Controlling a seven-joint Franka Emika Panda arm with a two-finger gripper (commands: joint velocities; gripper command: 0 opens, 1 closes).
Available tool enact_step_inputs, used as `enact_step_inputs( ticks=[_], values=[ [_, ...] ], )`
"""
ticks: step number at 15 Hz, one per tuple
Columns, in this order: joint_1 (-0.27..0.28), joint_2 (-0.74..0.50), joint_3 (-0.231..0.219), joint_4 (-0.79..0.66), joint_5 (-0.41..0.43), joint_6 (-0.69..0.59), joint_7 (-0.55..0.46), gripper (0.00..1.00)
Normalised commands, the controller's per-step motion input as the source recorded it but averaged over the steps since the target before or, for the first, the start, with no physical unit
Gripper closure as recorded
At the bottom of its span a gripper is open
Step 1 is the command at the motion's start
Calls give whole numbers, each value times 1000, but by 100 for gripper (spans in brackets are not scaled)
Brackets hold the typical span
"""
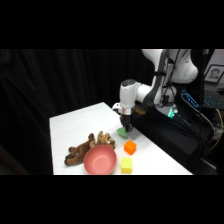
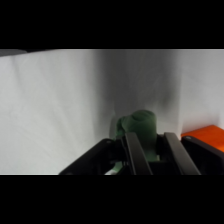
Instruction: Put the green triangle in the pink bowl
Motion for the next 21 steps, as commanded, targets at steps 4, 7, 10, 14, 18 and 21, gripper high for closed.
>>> enact_step_inputs(
  ticks=[4,7,10,14,18,21],
  values=[
    [-52,-461,28,-25,-256,-388,188,93],
    [-152,-442,152,-12,-190,-390,155,93],
    [-162,-370,207,20,-74,-359,88,93],
    [-110,-271,211,56,-8,-316,77,93],
    [-63,-123,183,149,34,-265,88,93],
    [-37,-39,147,233,50,-251,85,93]
  ],
)
